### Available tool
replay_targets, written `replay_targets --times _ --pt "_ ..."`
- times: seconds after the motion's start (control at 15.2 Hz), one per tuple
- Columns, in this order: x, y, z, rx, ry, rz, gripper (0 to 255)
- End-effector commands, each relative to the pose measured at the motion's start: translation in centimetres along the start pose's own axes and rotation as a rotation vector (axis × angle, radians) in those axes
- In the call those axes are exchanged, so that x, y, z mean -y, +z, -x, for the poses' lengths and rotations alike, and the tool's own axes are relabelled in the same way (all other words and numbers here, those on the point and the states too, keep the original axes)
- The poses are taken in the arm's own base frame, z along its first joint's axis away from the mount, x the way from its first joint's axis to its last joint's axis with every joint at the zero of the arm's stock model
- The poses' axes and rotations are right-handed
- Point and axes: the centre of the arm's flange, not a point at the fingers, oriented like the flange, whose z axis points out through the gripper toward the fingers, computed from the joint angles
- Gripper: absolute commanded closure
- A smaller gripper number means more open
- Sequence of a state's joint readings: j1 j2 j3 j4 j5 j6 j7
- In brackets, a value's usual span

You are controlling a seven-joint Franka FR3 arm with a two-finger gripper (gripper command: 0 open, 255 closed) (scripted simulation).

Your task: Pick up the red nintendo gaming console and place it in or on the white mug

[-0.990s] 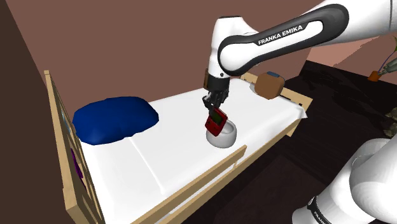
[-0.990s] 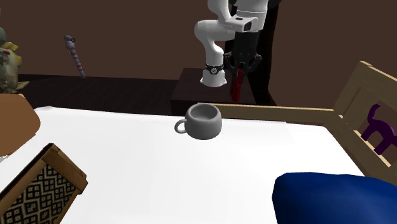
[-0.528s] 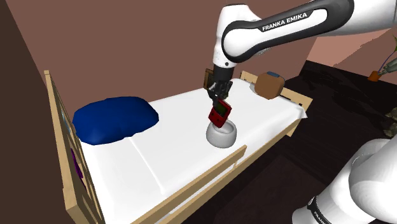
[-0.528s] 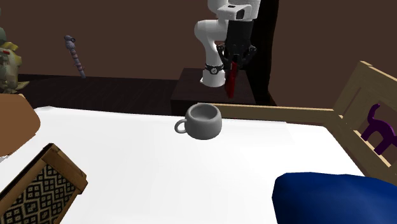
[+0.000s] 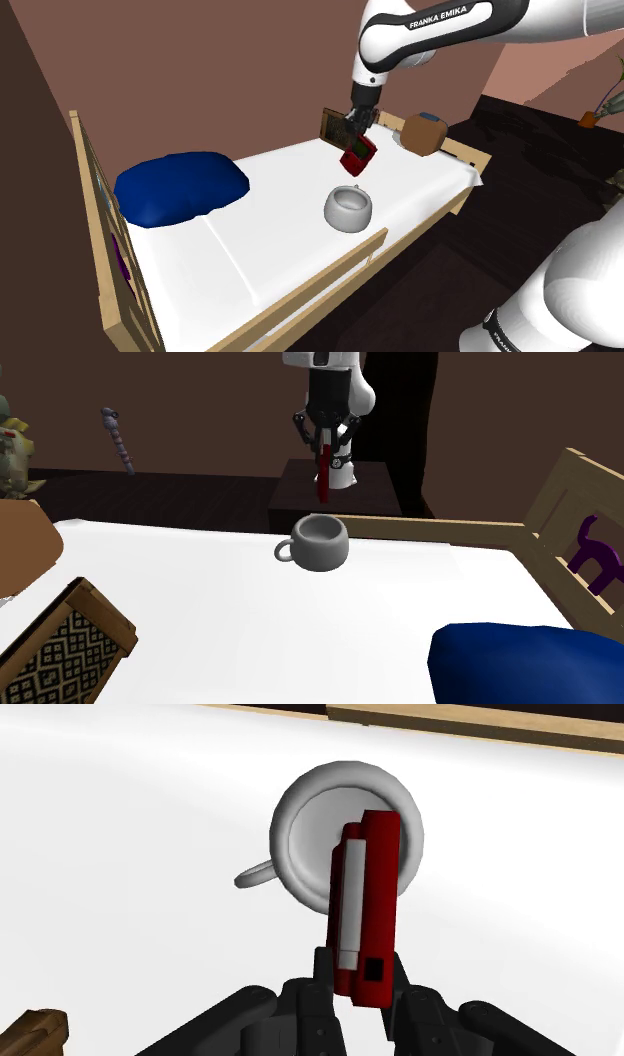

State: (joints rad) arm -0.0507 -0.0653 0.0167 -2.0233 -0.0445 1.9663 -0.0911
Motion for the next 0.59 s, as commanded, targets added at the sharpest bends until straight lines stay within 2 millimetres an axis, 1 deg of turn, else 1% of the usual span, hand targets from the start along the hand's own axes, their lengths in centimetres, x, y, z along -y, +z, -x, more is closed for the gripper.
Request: replay_targets --times 0.0,0.53 --pt "-2.6 -0.4 -0.7 0.000 -0.001 0.000 255" --pt "-2.5 3.8 -0.7 0.000 -0.001 0.000 255"
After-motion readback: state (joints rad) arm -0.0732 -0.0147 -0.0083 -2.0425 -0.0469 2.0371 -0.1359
